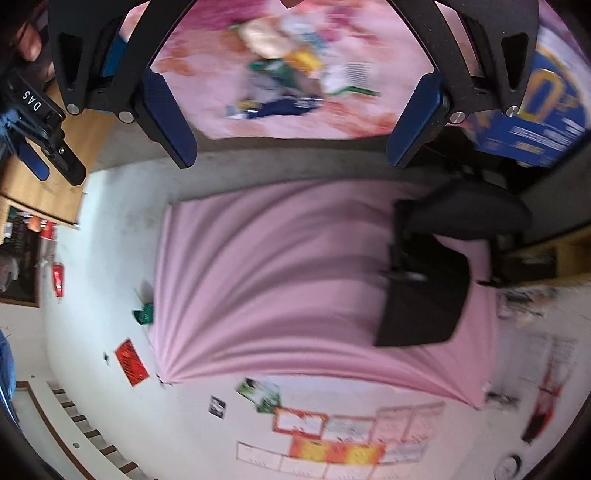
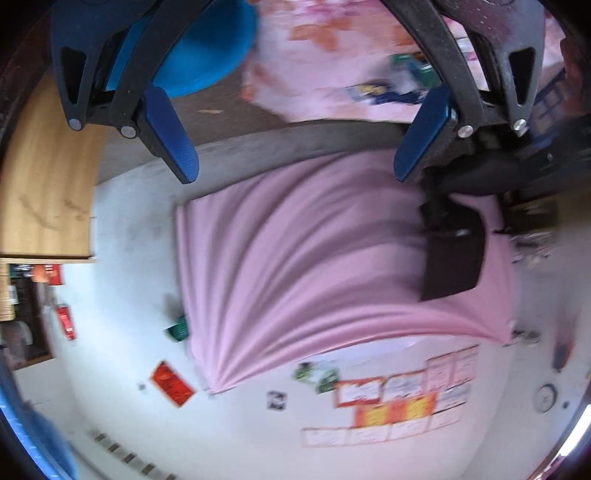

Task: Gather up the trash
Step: 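Return the right gripper to the bed and grasp the green battery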

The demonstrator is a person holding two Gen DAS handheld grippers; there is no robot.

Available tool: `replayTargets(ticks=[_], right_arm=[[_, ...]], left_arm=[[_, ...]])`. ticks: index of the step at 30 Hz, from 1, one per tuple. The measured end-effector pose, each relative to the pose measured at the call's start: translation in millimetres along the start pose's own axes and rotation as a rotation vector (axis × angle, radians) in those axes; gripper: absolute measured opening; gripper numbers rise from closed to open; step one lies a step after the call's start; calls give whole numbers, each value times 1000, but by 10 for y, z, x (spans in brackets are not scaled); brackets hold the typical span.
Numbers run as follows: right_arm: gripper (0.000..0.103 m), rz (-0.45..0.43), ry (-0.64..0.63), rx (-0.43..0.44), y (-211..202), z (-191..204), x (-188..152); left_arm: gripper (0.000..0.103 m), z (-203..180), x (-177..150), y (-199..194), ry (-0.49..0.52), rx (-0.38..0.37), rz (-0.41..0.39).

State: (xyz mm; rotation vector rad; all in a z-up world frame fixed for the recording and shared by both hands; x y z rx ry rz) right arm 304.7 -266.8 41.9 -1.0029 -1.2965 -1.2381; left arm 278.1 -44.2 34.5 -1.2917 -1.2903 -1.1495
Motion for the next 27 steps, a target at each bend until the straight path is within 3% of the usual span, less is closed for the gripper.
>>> replayTargets(ticks=[8,16,20,22,24,27], right_arm=[[103,89,-64,133,162,498,-250],[103,330,-101,204,333,695,-771],[83,491,-104,262,386,749,-1088],[71,541,-99,277,376,755,-1181],[69,588,-89,297,359,757,-1262],[63,633,-80,322,325,760,-1315]], left_arm=[[101,601,-249,-214,47,115,27],[101,757,-675,-62,7,98,217],[99,738,-869,61,-11,93,329],[93,711,-964,137,-21,69,377],[77,649,-1084,215,-24,38,444],[64,549,-1289,312,-46,-16,550]])
Point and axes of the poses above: each gripper's, at about its wrist camera, not at the fingertips, and y roughly the way its jaws point, z to its left, x to its top, the point moved 8 cm from there along y, roughly the way its jaws point, and after that the axes turned 12 degrees about -z, right-handed, at the moved point
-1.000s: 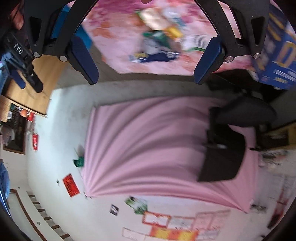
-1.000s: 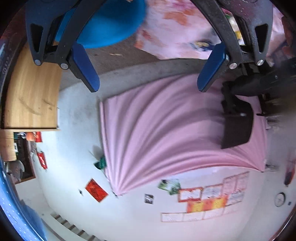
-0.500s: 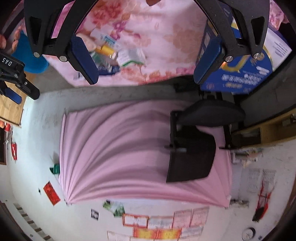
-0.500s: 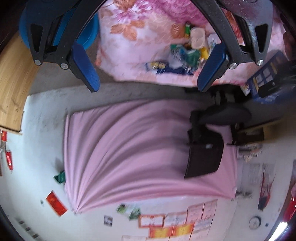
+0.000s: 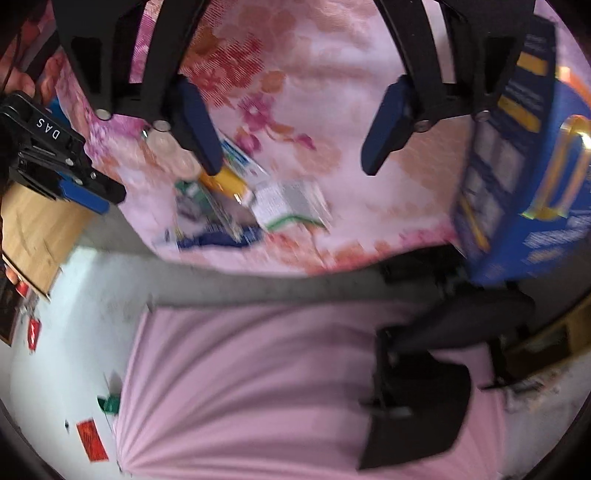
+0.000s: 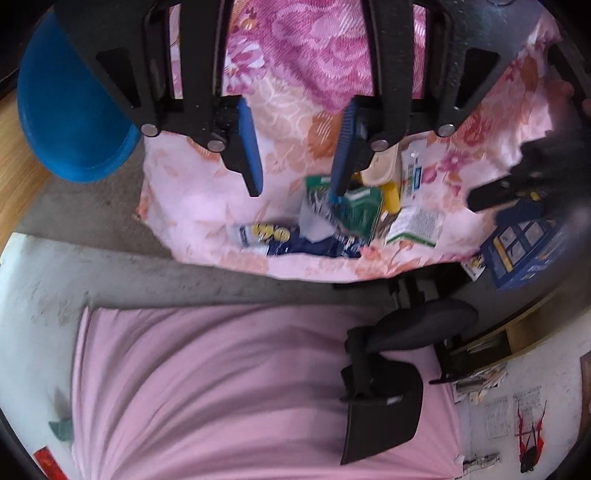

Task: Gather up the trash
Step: 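Return the right gripper to the bed and grasp the green battery, then carry the battery to the blue basin and release it while the left gripper drops its tube there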

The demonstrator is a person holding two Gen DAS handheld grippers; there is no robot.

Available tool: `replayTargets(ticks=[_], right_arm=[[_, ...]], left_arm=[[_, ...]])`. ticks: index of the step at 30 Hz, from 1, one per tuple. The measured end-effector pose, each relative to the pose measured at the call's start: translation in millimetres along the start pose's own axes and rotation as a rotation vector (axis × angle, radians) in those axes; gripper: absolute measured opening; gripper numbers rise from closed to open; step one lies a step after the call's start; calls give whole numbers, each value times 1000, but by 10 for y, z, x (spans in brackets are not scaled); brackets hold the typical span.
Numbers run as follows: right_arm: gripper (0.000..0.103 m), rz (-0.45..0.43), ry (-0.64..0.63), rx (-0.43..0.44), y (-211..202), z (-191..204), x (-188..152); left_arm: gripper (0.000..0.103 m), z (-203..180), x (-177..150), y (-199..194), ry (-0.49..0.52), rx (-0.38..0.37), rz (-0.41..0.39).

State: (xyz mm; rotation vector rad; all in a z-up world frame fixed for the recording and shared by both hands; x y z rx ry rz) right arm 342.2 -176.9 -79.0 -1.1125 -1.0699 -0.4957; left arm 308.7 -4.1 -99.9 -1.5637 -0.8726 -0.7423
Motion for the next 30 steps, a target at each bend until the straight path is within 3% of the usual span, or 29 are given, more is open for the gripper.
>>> replayTargets(ticks=[3,6,9,18,26,30], right_arm=[[58,56,10,40,36,27,-81],[49,103,1,72,50,77,-150],[47,143,-2,116,49,146,-229],[49,221,-22,186,146,296,-347],[50,260,-36,191,305,379,-380],[39,267,-17,187,339,335,-370]], left_arm=[[54,-83,-128,144,-18,-43,97],[50,-128,-208,232,-42,-65,150],[43,-175,-205,279,-37,-60,162],[42,-182,-191,334,-31,-57,171],[42,-207,-171,395,-46,-63,176],[42,-227,-156,445,-59,-66,181]])
Point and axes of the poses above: each gripper's, at about its wrist camera, not at the fingertips, and y roughly the way its jaws point, z to its left, x to its top, the point moved 8 cm from there along y, roughly the way its jaws point, and after that the axes turned 12 degrees about -z, right-handed, at the moved point
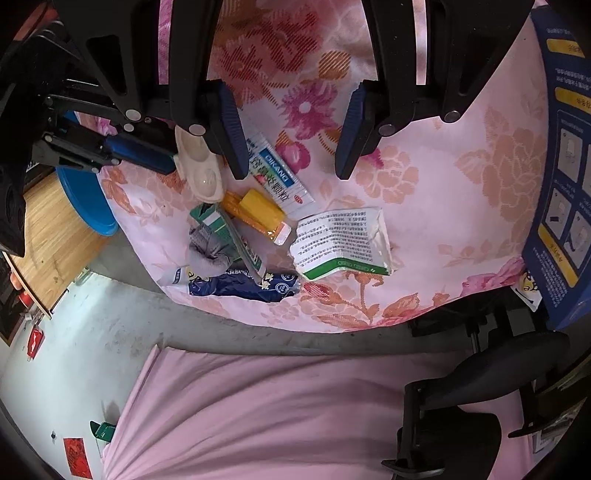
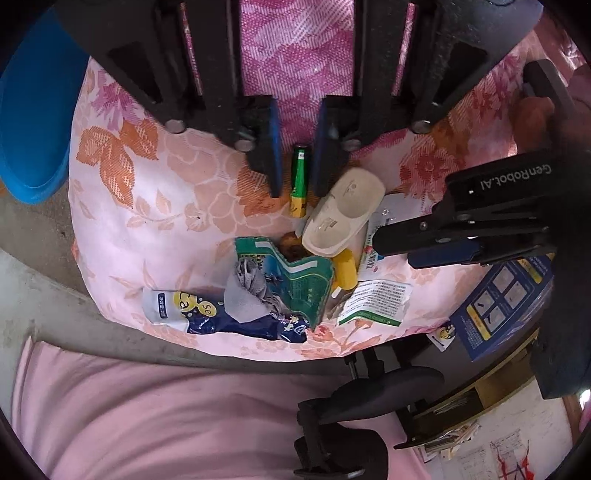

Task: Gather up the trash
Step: 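Carry the battery to the blue basin and release it while the left gripper drops its tube there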

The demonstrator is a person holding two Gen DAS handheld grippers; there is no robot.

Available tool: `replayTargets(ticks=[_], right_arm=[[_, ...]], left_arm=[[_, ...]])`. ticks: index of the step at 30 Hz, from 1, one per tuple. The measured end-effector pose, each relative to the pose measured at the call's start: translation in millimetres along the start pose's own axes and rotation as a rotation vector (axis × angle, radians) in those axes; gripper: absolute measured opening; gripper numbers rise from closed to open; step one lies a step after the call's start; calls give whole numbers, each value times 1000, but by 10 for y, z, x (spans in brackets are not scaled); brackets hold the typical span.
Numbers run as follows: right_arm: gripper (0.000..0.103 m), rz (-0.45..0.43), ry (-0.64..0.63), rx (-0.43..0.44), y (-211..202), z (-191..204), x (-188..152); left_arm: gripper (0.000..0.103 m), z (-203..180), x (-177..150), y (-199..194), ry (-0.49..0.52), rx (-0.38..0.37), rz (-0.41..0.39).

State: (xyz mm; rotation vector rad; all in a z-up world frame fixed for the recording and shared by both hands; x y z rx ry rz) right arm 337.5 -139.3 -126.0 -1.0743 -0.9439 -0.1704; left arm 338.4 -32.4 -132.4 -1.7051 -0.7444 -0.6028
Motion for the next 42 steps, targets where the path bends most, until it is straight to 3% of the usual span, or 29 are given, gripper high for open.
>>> replayTargets(ticks=[6,11,14,22,27,33,37,42], right_arm=[[39,-48,49,-24,-130,-170,37],[39,-61,100,-34,-161,-297,48],[39,-62,99,-47,-160,-300,54],[39,-71,76,-43,-174,-255,49],[39,-137,74,-37,-305,-254,100],[39,-205,72,-45,-442,-254,158],[39,-284,73,-53,-588,-246,220],[39,-516,77,-83,-1041,-318,373]], left_arm=[[41,-62,7,71,-4,12,12],[38,-112,-22,123,64,77,28],[30,-135,-54,133,107,102,30],[17,-99,-124,80,86,57,31],[3,-160,-175,-94,72,5,7],[2,-220,-180,-208,85,15,-24],[2,-270,-65,-412,82,11,-140],[2,-568,208,-758,107,-58,-364]])
Point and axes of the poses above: each gripper's, at about its wrist camera, not at the fingertips, and y roughly the way its jaws point, z to its left, x to its top, the point moved 8 cm from there along y, roughly the way its jaws point, and after that the axes turned 12 degrees about -z, right-handed, at the moved point
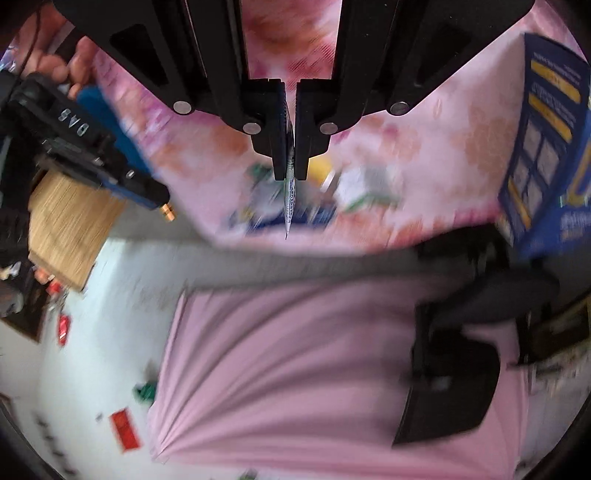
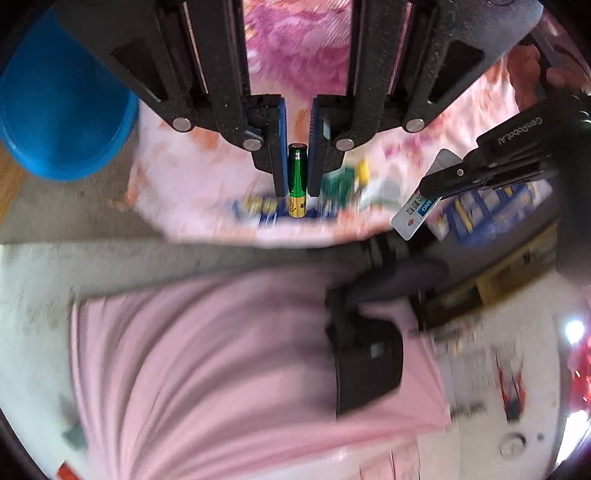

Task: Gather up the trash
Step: 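Carry the battery to the blue basin and release it while the left gripper drops its tube there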

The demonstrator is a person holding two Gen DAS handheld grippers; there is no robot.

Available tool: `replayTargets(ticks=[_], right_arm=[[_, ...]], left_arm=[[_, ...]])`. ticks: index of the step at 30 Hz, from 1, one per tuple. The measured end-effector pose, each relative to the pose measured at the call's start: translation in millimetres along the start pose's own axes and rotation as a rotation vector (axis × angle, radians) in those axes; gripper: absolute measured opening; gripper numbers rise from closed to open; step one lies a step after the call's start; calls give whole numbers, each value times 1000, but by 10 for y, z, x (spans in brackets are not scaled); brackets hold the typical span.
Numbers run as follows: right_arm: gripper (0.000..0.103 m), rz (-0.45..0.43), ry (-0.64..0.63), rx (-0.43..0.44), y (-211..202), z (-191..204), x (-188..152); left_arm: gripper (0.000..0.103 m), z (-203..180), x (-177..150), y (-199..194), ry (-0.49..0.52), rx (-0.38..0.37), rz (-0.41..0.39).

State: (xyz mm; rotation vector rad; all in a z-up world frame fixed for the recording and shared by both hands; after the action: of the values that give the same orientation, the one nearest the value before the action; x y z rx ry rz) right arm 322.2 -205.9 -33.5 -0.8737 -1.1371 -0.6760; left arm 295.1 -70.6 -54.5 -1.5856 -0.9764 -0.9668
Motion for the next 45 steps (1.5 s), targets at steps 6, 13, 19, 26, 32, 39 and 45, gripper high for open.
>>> replayTargets(ticks=[6,13,19,26,32,39,45], right_arm=[[39,-341,-31,-119,-590,-232,522],[39,-514,-43,-334,-1199,-742,721],[39,-487,29,-468,-1459,-1253,625],[39,-331,113,-571,-1469,-1682,334],[39,-197,196,-595,-1321,-1938,54],[39,-117,267,-598,-1250,-2102,-150],[40,-87,276,-602,-1203,-2137,-179]], left_arm=[[2,-594,562,-171,91,-112,-250],[2,-1371,865,-137,227,-276,-366],[2,-1993,775,77,267,-392,-337],[2,-2515,551,421,255,-475,-167],[2,-2726,336,797,230,-471,59],[2,-2690,194,1019,183,-432,217],[4,-2686,150,1056,202,-419,251]])
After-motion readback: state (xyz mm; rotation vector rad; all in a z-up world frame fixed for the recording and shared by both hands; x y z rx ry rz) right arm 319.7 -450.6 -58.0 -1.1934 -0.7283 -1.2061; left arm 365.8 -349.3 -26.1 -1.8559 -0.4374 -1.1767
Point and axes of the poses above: each gripper's, at about its wrist camera, not at the fingertips, and y roughly the way its jaws point, z to its left, x to its top, the point moved 8 cm from there along y, roughly the way its jaws point, and after that the axes turned 12 degrees about -z, right-handed, at the moved point
